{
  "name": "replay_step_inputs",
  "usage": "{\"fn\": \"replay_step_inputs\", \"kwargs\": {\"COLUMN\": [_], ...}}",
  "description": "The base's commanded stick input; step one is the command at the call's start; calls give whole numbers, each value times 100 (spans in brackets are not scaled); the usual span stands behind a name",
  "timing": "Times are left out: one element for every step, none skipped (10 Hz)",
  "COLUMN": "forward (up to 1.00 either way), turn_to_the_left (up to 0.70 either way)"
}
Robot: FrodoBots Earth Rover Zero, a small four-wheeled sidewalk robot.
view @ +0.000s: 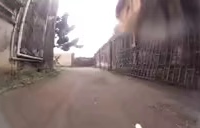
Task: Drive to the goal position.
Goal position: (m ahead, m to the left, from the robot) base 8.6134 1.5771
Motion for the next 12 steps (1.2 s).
{"fn": "replay_step_inputs", "kwargs": {"forward": [70, 70, 70, 70, 70, 70, 70, 70, 70, 70, 70, 70], "turn_to_the_left": [0, 0, 0, 0, 0, 0, 0, 0, 0, 0, 0, 0]}}
